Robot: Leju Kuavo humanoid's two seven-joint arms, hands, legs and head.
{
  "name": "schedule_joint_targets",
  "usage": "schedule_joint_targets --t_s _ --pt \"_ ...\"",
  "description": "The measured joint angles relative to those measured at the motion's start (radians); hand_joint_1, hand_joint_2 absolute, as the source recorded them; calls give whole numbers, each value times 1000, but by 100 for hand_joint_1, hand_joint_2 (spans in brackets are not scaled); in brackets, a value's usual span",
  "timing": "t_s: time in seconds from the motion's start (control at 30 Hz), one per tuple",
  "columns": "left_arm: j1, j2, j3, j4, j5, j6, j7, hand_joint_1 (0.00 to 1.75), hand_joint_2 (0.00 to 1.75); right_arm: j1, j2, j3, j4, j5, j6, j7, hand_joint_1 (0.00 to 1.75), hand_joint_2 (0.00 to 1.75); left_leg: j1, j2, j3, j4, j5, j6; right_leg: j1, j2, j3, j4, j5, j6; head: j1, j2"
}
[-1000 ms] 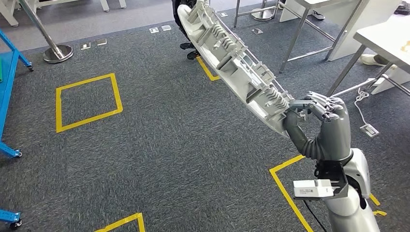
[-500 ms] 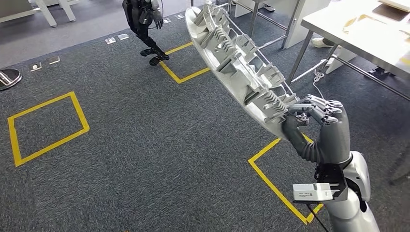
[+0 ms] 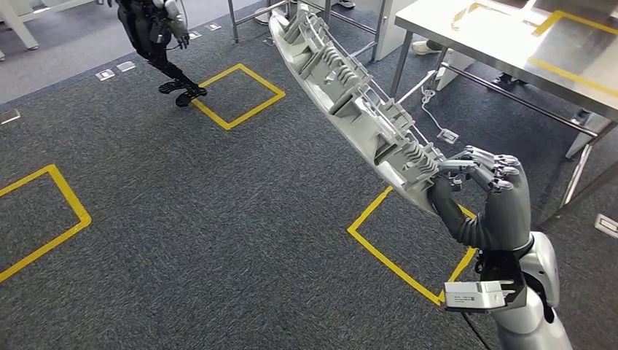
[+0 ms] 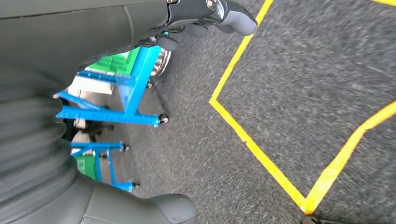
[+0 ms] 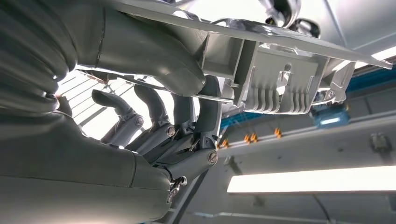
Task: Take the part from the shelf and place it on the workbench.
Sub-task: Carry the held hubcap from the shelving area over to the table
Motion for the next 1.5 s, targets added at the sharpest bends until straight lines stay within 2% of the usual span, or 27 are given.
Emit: schedule_joint_targets --t_s 0.07,0.1,0.13,0.2,0.23,0.27,0.3,0.33,0.37,0.43,0.47,0.5,0.57,0.6,0.63,0.7,0.73,0.8,0.87,0.93,1.07,1.2,1.3,1.5 --pt "-2 -3 1 0 2 1 -2 0 175 -2 0 0 4 -2 0 -2 175 175 -1 18 4 -1 -5 -10 -1 26 -1 -5 5 -7 0 0" --pt "-3 -4 1 0 2 1 -4 0 175 -3 0 0 5 -3 0 -2 175 175 0 5 3 4 -10 -15 -6 38 1 -10 7 -11 0 0" --pt "-3 -4 2 0 4 2 -6 0 175 -6 -1 0 7 -3 0 -2 175 175 1 -21 -4 27 -25 -21 -12 50 3 -15 11 -15 -1 0" --pt "-3 -4 3 0 9 0 -12 0 175 -14 0 0 12 -4 0 -2 175 175 5 -88 -50 128 -77 -30 -20 72 6 -19 15 -20 -4 0" --pt "-2 -4 5 0 13 0 -15 0 175 -17 0 0 16 -4 1 -2 175 175 8 -105 -84 197 -107 -33 -21 85 6 -18 15 -21 -5 0" --pt "-1 -4 7 0 15 -1 -17 0 175 -17 1 0 18 -4 1 -2 175 175 10 -110 -114 252 -123 -36 -23 99 6 -17 15 -21 -5 0" --pt "1 -4 9 0 17 -2 -19 0 175 -17 1 0 20 -4 1 -2 175 175 12 -112 -132 279 -122 -38 -24 114 6 -16 15 -21 -5 0" --pt "2 -4 10 0 18 -2 -22 0 175 -16 1 0 21 -4 1 -2 175 175 15 -114 -132 267 -100 -40 -26 130 6 -13 13 -19 -5 0" --pt "2 -4 10 0 17 -2 -24 0 175 -16 1 0 22 -3 1 -1 175 175 18 -119 -112 216 -62 -42 -29 145 6 -10 12 -16 -5 0" --pt "2 -5 11 1 17 -2 -30 0 175 -17 1 0 22 -3 1 -1 175 175 28 -163 -57 82 1 -46 -32 174 2 1 7 -5 -6 0" --pt "1 -5 11 1 17 -2 -34 0 175 -18 1 0 22 -2 1 -1 175 175 31 -180 -38 40 15 -44 -33 187 -2 5 6 2 -6 0" --pt "0 -5 11 1 17 -2 -37 0 175 -18 0 1 22 -2 1 -1 175 175 31 -192 -31 21 16 -39 -34 198 -6 6 7 10 -7 0" --pt "-2 -5 11 0 17 0 -44 0 175 -18 -1 1 21 0 1 0 175 175 28 -176 -29 18 18 -21 -37 217 -12 2 12 25 -7 0" --pt "-3 -5 11 0 16 1 -48 0 175 -17 -1 1 21 1 0 0 175 175 28 -167 -28 16 20 -14 -38 209 -15 5 12 30 -6 0" --pt "-3 -5 11 0 15 2 -51 0 175 -17 -2 1 21 2 -1 0 175 175 29 -158 -27 13 23 -7 -36 187 -23 20 2 34 -4 0" --pt "-2 -5 11 0 12 4 -55 0 175 -18 -3 1 21 6 -2 -1 175 175 28 -142 -28 10 26 2 -32 121 -67 114 -51 39 2 0" --pt "0 -5 11 0 11 5 -55 0 175 -19 -3 1 21 7 -3 -1 175 175 27 -135 -28 10 26 4 -31 99 -98 180 -83 42 4 0" --pt "2 -5 11 0 11 5 -55 0 175 -18 -3 1 21 9 -3 -1 175 175 25 -126 -29 11 25 6 -32 87 -139 267 -120 44 4 0" --pt "3 -5 11 0 12 5 -55 0 175 -18 -3 1 21 10 -3 -1 175 175 25 -123 -29 11 25 6 -32 86 -148 286 -126 44 4 0" --pt "3 -4 12 0 15 5 -53 0 175 -18 -3 2 21 11 -3 -1 175 175 24 -116 -29 11 25 6 -32 84 -151 294 -116 43 4 0" --pt "-2 -4 12 0 17 11 -45 0 175 -23 -4 3 21 14 -9 0 175 175 18 -100 -26 12 18 -4 -21 71 3 5 4 23 3 0" --pt "-2 -2 15 0 17 18 -44 0 175 -27 -4 4 21 19 -10 3 175 175 16 -98 -24 8 18 -4 -19 73 5 -5 5 22 3 0" --pt "-2 -1 22 0 20 21 -47 0 175 -31 -4 6 21 20 -10 3 175 175 16 -99 -22 2 21 -9 -19 73 5 -5 5 19 2 0" --pt "-2 2 28 0 22 27 -53 0 175 -41 -4 12 27 20 -8 4 175 175 13 -99 -22 2 20 -8 -22 73 5 -6 4 18 2 0"
